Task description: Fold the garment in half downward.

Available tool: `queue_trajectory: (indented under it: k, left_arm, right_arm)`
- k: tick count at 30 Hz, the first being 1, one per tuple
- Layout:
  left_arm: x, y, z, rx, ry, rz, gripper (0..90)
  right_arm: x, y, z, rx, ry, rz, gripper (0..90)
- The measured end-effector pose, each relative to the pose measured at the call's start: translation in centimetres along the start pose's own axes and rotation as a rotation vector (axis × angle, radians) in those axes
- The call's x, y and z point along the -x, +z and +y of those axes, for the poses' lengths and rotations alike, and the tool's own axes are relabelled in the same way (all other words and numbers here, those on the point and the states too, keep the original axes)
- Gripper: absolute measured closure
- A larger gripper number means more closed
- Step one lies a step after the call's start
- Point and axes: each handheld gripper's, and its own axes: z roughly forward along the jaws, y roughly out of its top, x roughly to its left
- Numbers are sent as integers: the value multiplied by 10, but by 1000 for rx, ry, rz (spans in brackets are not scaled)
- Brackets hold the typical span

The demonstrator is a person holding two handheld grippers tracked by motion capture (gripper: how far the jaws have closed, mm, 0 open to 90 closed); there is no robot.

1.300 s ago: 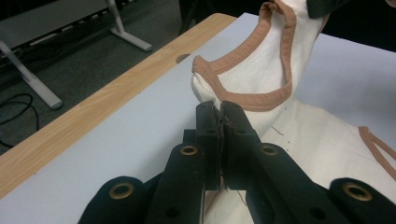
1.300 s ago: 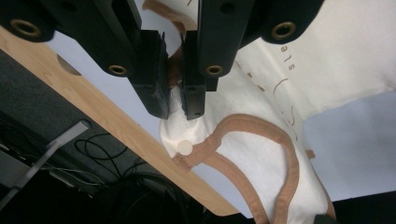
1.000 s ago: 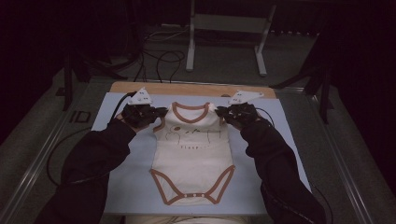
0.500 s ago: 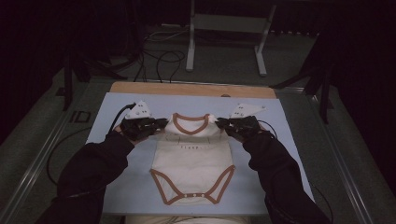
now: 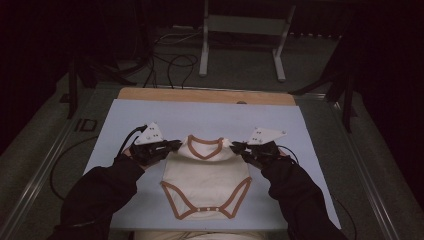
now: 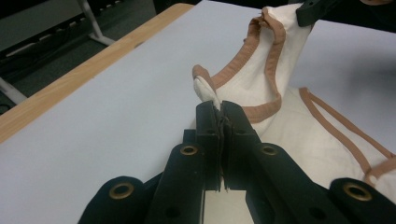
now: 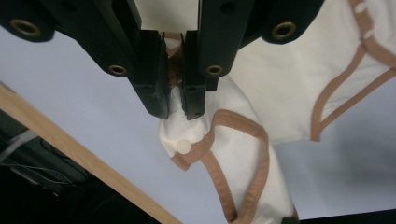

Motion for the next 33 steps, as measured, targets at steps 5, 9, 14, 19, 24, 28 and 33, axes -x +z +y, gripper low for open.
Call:
queue_trajectory:
  k: [5, 9, 14, 19, 24, 28, 33]
  left_arm:
    - [12, -2, -9, 7, -5, -18, 878]
    - [21, -8, -20, 32, -14, -23, 878]
    - [31, -8, -30, 32, -23, -36, 877]
    - [44, -7, -43, 32, -26, -57, 876]
    - [49, -3, -53, 15, -45, -75, 876]
    - [53, 0, -61, 6, -60, -106, 874]
    - [55, 2, -73, 2, -80, -141, 871]
  right_arm:
    - [-13, -4, -9, 1, -4, 18, 822]
    - [-18, -8, -16, 0, 3, 30, 821]
    - [-24, -10, -24, -3, 7, 43, 821]
    - [-34, -11, -34, -14, 17, 60, 820]
    - [-44, -8, -46, -31, 24, 84, 819]
    - [-51, -7, -56, -55, 27, 106, 818]
    - [-56, -6, -67, -81, 44, 121, 817]
